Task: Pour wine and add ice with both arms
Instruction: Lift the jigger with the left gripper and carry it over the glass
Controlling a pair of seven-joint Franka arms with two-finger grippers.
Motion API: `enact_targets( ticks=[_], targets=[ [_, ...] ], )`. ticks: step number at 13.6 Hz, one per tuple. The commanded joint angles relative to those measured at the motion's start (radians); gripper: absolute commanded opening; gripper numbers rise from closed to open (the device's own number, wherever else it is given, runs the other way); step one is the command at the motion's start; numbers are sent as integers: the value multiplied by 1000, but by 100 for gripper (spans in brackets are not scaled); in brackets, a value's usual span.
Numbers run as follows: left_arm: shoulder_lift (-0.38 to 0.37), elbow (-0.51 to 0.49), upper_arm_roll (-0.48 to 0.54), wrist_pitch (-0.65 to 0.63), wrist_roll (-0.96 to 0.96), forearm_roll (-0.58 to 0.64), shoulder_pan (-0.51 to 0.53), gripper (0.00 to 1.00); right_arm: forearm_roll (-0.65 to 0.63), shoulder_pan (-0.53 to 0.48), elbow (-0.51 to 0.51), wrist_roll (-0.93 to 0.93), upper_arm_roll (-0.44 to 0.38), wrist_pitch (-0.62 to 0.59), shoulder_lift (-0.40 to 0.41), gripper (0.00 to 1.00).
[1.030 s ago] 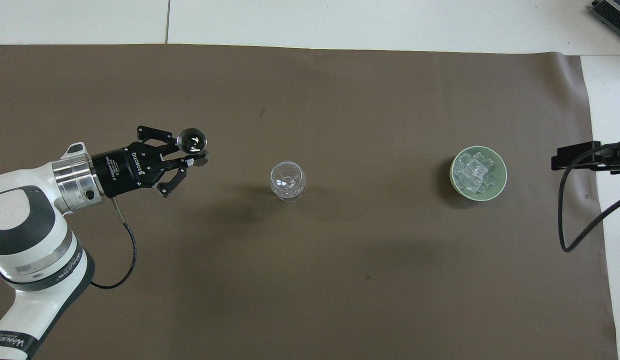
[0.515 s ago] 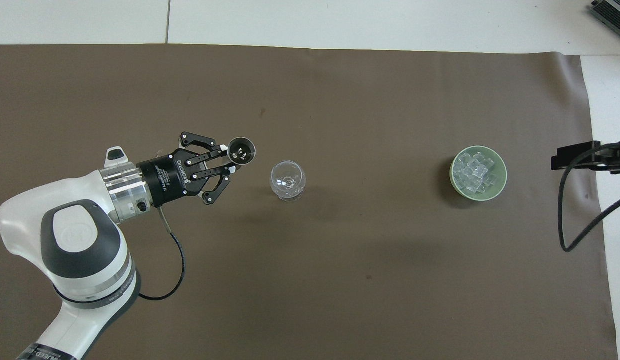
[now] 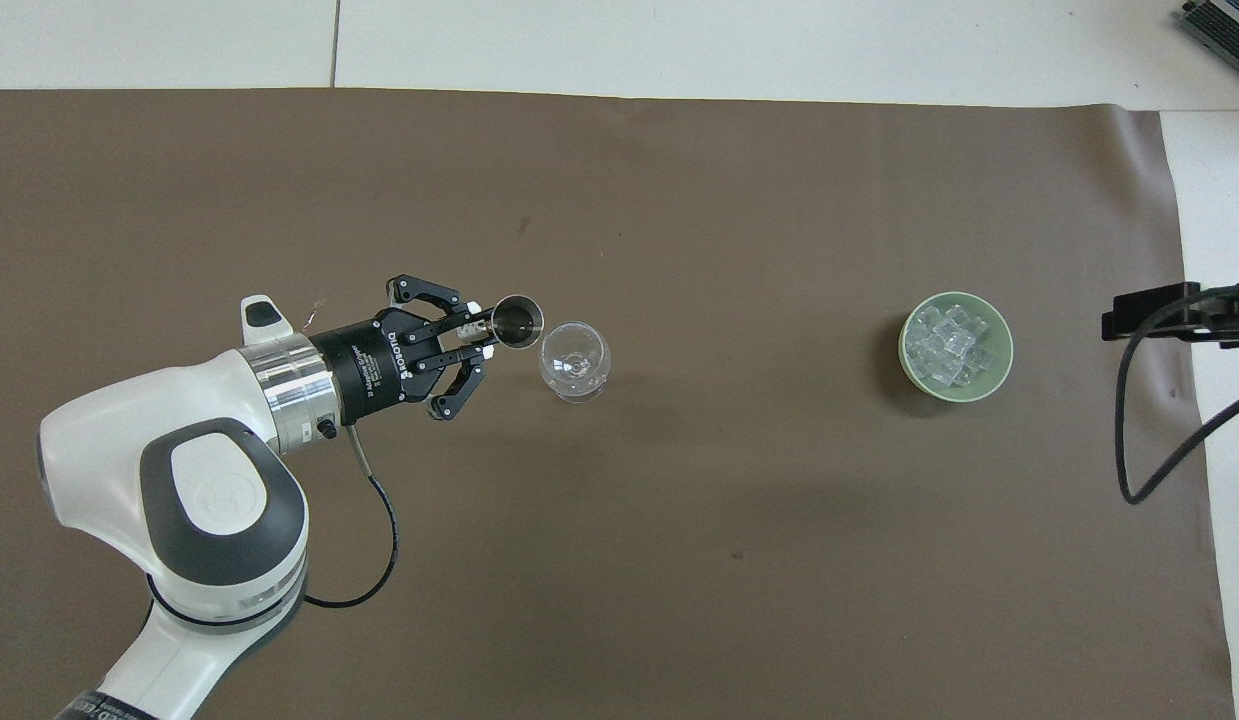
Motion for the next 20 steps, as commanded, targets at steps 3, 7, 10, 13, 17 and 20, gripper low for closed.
enact_targets(
  ticks=[3,7,10,13,17,20],
  targets=[
    [-17,-16,13,56,16,103,-34,0,14,-2,-15,-25,1,-14,-18,100],
    [-11,-18,11,156,16,144,-81,0,14,-2,-15,-25,1,-14,-18,100],
    [-11,-16,11,197,16,181,-95,0,14,-2,-15,-27,1,-13,-18,100],
    [-3,-18,11,265,16,232,-118,0,14,-2,-15,-25,1,-14,-18,100],
    [3,-18,11,319,16,281,-149,0,14,-2,-15,-25,1,-14,-18,100],
    [17,-19,11,392,28,295,-176,0,14,-2,-15,-25,1,-14,-18,100]
  ],
)
